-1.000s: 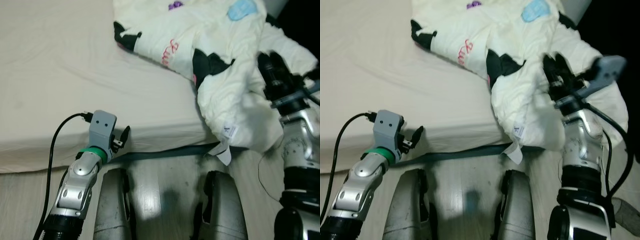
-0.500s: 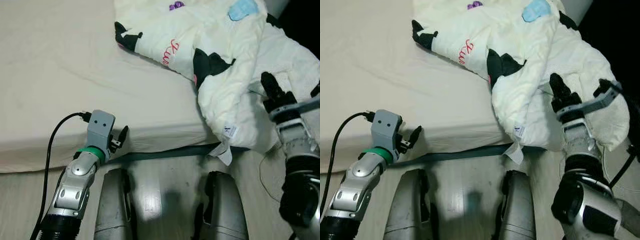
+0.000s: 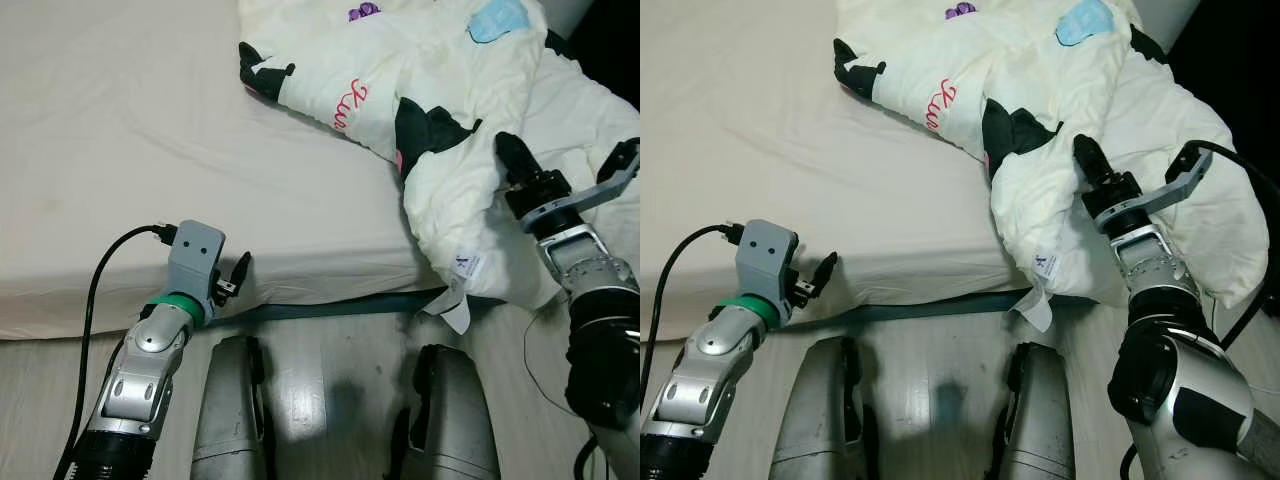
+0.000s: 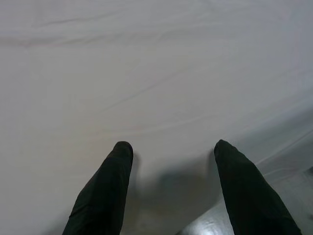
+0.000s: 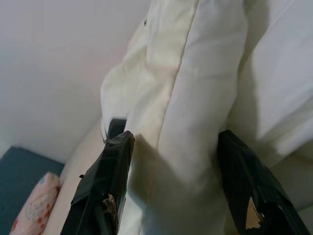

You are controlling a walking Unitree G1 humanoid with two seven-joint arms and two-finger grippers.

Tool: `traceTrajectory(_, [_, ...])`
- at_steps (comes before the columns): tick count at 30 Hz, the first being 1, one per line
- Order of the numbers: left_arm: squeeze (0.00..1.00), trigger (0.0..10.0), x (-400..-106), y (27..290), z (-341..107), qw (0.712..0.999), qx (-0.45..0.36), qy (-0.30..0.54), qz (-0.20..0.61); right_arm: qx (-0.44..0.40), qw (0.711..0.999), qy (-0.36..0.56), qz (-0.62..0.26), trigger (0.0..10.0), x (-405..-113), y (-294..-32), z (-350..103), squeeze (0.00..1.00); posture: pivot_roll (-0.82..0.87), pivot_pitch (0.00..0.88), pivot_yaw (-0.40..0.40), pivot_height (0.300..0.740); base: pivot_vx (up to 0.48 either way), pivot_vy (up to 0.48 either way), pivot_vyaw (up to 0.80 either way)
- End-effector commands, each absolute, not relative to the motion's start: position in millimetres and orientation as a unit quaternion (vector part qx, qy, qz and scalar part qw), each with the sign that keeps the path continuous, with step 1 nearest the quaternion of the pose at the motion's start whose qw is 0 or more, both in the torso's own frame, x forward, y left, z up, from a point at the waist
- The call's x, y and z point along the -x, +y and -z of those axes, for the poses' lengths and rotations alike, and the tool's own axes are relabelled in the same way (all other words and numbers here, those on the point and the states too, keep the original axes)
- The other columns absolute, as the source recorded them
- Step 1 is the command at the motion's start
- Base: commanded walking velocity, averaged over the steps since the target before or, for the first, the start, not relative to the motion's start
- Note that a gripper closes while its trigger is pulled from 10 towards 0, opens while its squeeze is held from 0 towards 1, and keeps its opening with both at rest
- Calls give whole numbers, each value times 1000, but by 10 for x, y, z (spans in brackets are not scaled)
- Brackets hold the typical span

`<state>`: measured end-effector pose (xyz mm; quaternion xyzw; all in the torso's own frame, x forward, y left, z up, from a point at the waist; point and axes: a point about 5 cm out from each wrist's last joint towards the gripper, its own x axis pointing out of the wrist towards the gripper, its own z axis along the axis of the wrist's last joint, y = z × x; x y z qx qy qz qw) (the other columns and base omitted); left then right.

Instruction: Clean up the room

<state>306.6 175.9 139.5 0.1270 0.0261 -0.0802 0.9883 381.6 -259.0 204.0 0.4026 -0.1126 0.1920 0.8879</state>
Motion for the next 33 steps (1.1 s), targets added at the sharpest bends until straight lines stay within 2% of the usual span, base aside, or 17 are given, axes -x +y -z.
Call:
traceTrajectory(1, [0, 10000, -3009, 1810, -1327, 987, -133, 43, 75, -402, 889, -96, -198, 10000, -3819, -2547, -1984, 0, 212, 268, 112, 546, 0, 0, 0])
traceTrajectory(7, [0, 10000, -2986, 1828, -1329, 987, -135, 44, 74, -399, 893, -82, -194, 10000, -3862, -2456, -1968, 0, 229, 274, 111, 546, 0, 0, 0])
traceTrajectory(8, [0, 10000, -2982, 1835, -1330, 987, -136, 44, 73, -397, 892, -86, -199, 3922, -3868, -2439, -1983, 0, 229, 274, 111, 546, 0, 0, 0])
traceTrajectory(9, [0, 10000, -2979, 1841, -1331, 987, -136, 44, 71, -393, 891, -93, -210, 0, -3873, -2415, -2005, 0, 231, 276, 109, 546, 0, 0, 0])
traceTrajectory(27, [0, 10000, -2978, 1824, -1317, 987, -133, 47, 71, -374, 893, -98, -231, 0, -3864, -2400, -2018, 0, 216, 276, 107, 546, 0, 0, 0])
traceTrajectory(33, [0, 10000, -2983, 1806, -1314, 988, -131, 47, 73, -306, 902, -74, -294, 0, -3869, -2229, -2012, 0, 201, 280, 107, 546, 0, 0, 0])
